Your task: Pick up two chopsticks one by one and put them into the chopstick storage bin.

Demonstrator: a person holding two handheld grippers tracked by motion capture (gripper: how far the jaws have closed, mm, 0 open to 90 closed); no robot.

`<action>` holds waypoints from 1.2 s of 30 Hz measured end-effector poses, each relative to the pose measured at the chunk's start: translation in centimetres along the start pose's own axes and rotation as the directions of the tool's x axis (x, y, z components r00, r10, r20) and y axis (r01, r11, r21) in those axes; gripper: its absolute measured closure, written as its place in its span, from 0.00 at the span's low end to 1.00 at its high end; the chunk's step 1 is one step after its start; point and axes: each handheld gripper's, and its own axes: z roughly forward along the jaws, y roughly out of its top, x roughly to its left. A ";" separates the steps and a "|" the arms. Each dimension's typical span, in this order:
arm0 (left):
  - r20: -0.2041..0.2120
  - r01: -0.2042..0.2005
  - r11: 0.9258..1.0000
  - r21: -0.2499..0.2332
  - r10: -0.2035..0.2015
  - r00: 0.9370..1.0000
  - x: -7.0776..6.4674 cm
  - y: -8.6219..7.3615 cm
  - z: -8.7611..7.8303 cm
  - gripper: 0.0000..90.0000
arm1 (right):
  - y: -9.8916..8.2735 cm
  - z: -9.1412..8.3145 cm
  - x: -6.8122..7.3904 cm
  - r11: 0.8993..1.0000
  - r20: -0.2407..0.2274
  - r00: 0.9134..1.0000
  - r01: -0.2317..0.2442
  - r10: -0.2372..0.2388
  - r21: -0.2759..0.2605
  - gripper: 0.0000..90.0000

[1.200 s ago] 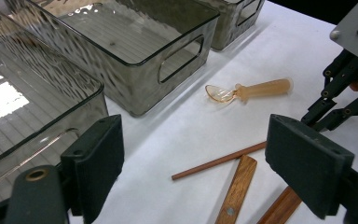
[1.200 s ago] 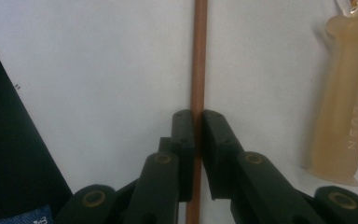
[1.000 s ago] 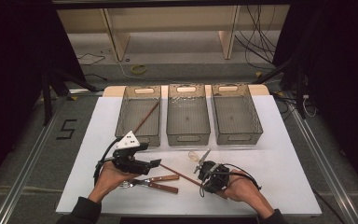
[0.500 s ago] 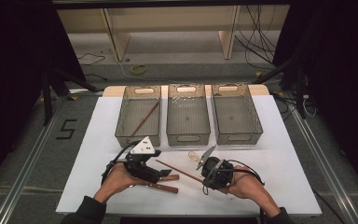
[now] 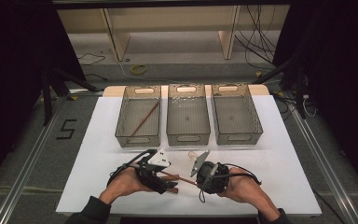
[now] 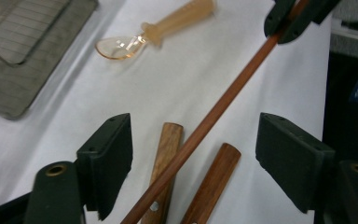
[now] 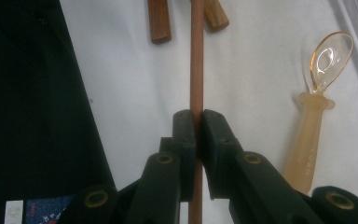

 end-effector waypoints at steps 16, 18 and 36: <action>0.031 -0.097 0.991 0.089 0.094 0.995 -1.2 0.2 1.0 0.57 | 0.5 -0.1 0.9 0.998 -0.010 0.998 0.055 -0.055 -0.008 0.94; 0.038 -0.108 0.990 0.089 0.105 0.994 -1.3 0.2 1.0 0.63 | 0.5 0.0 1.0 0.998 -0.014 0.998 0.064 -0.064 -0.003 0.94; 0.163 -0.188 0.978 0.094 0.171 0.972 -2.1 -0.2 1.4 0.90 | 0.2 0.0 0.9 0.988 -0.029 0.988 0.154 -0.154 0.008 0.91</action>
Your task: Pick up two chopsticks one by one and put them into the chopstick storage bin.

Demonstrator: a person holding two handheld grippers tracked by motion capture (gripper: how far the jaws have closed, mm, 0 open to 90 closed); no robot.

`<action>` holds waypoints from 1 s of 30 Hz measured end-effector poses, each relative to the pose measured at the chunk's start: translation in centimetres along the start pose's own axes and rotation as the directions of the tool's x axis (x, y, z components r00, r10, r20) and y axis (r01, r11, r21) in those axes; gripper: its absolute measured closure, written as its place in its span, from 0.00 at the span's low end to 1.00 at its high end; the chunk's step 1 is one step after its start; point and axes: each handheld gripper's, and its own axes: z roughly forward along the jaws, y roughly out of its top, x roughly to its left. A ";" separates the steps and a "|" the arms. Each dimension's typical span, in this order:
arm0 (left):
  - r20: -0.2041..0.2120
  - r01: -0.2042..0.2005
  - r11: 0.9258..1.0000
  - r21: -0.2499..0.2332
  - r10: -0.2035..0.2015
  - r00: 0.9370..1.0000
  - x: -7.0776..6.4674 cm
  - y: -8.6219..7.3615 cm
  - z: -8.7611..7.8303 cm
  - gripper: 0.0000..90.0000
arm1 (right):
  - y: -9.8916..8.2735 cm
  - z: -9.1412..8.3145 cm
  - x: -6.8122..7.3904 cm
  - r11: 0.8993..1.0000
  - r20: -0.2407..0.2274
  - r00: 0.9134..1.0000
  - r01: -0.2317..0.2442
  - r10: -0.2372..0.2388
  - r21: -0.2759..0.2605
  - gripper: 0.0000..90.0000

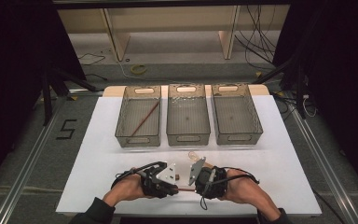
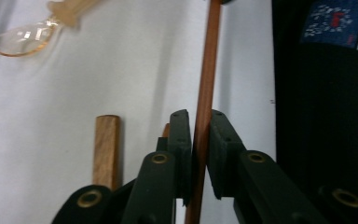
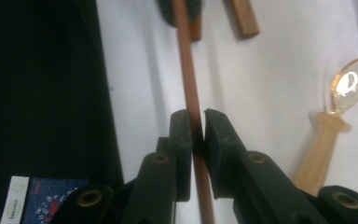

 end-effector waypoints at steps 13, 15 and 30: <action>-0.076 0.095 0.996 -0.001 -0.094 0.993 1.1 -0.7 -1.0 0.93 | -1.4 -2.4 -2.5 0.972 0.008 0.982 -0.185 0.188 -0.143 0.57; -0.097 0.124 0.992 -0.004 -0.124 0.988 1.5 -0.9 -1.4 0.93 | -1.8 -2.7 -2.9 0.959 0.018 0.974 -0.219 0.226 -0.177 0.53; -0.222 0.320 0.938 -0.132 -0.343 0.913 4.8 -3.1 -5.2 0.93 | -4.3 -3.0 -4.9 0.876 0.042 0.912 -0.379 0.409 -0.299 0.39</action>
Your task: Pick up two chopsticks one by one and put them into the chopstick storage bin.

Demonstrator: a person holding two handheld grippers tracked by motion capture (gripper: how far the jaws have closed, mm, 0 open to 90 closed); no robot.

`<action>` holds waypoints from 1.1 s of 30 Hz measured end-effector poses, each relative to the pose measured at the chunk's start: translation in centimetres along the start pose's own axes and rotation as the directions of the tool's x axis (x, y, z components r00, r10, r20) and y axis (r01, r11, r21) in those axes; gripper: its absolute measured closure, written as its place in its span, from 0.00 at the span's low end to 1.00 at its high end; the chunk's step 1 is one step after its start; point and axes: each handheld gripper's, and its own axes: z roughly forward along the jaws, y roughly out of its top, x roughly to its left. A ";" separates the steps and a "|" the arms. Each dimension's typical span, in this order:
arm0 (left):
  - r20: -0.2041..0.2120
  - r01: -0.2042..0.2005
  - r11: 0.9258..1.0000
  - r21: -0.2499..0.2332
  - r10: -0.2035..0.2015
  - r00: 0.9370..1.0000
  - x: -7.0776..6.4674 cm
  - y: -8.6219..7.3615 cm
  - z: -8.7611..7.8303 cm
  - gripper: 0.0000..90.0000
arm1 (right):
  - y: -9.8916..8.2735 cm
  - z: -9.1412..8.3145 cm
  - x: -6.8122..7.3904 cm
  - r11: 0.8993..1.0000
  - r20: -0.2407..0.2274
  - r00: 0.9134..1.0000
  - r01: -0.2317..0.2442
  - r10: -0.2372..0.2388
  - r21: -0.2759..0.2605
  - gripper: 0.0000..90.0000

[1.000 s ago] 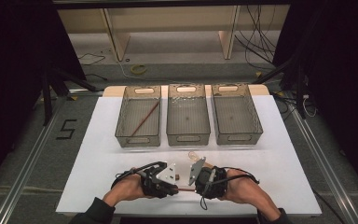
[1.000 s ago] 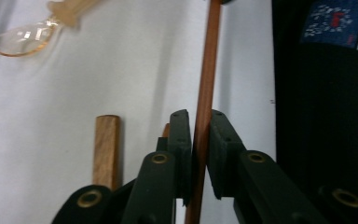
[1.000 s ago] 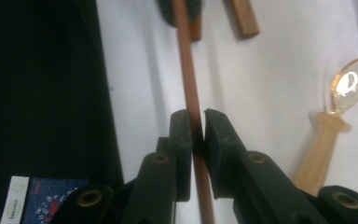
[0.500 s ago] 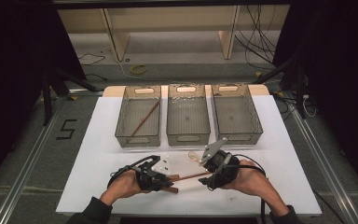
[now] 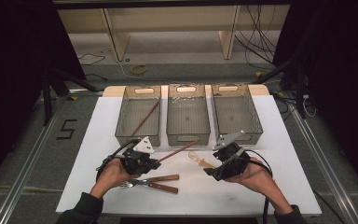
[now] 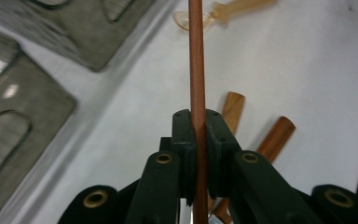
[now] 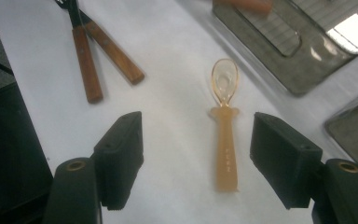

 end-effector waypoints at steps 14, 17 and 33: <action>-0.094 0.152 0.983 -0.098 -0.162 0.982 4.6 0.3 -2.1 0.93 | -1.0 0.8 -0.9 0.999 0.013 0.999 -0.047 0.047 0.011 0.36; -0.108 0.173 0.979 -0.112 -0.185 0.977 5.4 0.5 -2.3 0.93 | -1.2 1.0 -1.0 0.998 0.011 0.998 -0.059 0.059 0.021 0.36; -0.188 0.270 0.945 -0.183 -0.303 0.934 9.8 2.1 -3.6 0.93 | -1.3 1.3 -1.1 0.998 0.008 0.998 -0.057 0.057 0.027 0.33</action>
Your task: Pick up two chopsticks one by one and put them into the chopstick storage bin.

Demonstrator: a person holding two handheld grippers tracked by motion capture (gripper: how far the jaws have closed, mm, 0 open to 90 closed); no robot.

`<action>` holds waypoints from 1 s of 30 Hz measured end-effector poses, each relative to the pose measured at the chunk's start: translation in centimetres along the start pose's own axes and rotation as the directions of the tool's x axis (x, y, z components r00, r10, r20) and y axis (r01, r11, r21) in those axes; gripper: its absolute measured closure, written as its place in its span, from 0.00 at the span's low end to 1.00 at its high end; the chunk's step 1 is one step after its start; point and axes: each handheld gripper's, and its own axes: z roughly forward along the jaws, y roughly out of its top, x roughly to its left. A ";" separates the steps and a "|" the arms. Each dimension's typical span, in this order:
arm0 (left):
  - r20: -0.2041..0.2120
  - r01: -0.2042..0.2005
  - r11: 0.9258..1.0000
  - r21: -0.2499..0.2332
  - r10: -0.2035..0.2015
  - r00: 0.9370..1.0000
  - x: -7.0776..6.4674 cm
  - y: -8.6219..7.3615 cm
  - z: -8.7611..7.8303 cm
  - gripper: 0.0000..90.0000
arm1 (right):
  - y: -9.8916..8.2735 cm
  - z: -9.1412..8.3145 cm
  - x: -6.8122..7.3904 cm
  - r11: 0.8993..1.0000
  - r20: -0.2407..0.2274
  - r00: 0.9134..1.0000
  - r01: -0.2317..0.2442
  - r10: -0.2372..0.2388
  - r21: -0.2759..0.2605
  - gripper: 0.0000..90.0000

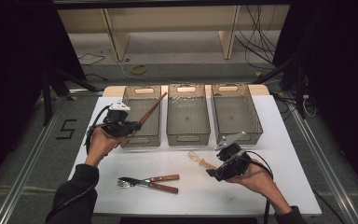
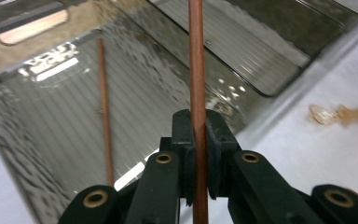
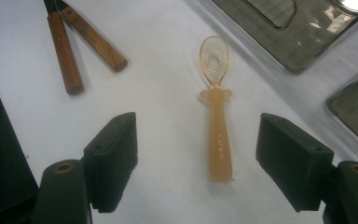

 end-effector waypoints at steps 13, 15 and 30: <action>-0.044 0.104 0.995 0.003 -0.104 0.994 3.0 1.8 2.3 0.93 | 0.0 0.1 0.1 1.000 -0.008 1.000 -0.002 0.002 0.009 0.33; -0.052 0.122 0.992 0.002 -0.122 0.991 3.5 1.9 2.8 0.93 | 0.0 0.2 0.1 1.000 -0.006 1.000 0.007 -0.007 0.008 0.33; -0.091 0.202 0.979 0.019 -0.200 0.976 5.8 1.6 5.1 0.93 | 0.1 0.3 0.2 1.000 -0.014 1.000 0.012 -0.012 0.016 0.33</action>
